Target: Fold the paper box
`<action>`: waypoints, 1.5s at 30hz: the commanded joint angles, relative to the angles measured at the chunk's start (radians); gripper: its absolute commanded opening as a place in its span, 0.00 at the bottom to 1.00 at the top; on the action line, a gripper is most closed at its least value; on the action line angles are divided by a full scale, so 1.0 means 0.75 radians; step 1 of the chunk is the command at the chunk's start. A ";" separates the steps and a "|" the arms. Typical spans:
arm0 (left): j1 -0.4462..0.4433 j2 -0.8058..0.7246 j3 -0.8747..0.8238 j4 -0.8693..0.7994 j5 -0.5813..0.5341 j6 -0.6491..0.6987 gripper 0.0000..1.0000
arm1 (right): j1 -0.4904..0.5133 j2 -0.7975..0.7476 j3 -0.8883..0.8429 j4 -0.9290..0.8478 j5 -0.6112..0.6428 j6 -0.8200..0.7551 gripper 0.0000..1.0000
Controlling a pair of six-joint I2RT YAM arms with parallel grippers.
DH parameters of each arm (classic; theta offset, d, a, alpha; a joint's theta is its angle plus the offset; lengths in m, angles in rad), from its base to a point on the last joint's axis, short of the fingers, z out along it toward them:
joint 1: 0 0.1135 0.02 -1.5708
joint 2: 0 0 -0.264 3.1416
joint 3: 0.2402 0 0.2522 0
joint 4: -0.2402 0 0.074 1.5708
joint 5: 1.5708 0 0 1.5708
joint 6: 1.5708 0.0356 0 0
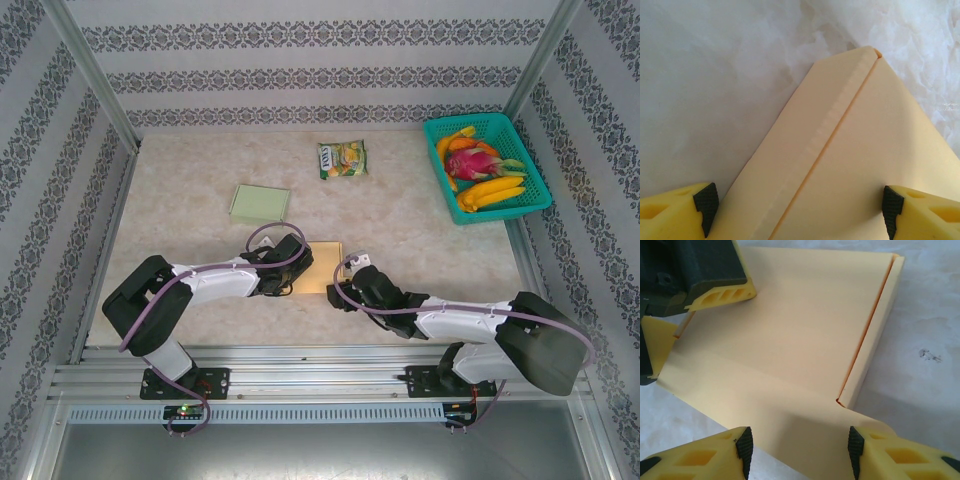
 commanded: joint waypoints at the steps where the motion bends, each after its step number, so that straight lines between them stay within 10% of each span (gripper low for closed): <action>1: -0.022 0.133 -0.108 -0.139 0.133 -0.059 0.85 | -0.019 0.027 -0.014 -0.001 -0.021 0.035 0.55; 36: -0.022 0.131 -0.088 -0.154 0.140 -0.045 0.84 | -0.020 0.079 0.070 0.040 -0.388 0.117 0.56; 45: -0.024 0.131 -0.094 -0.151 0.138 -0.049 0.84 | -0.016 0.009 0.040 -0.008 -0.268 0.067 0.55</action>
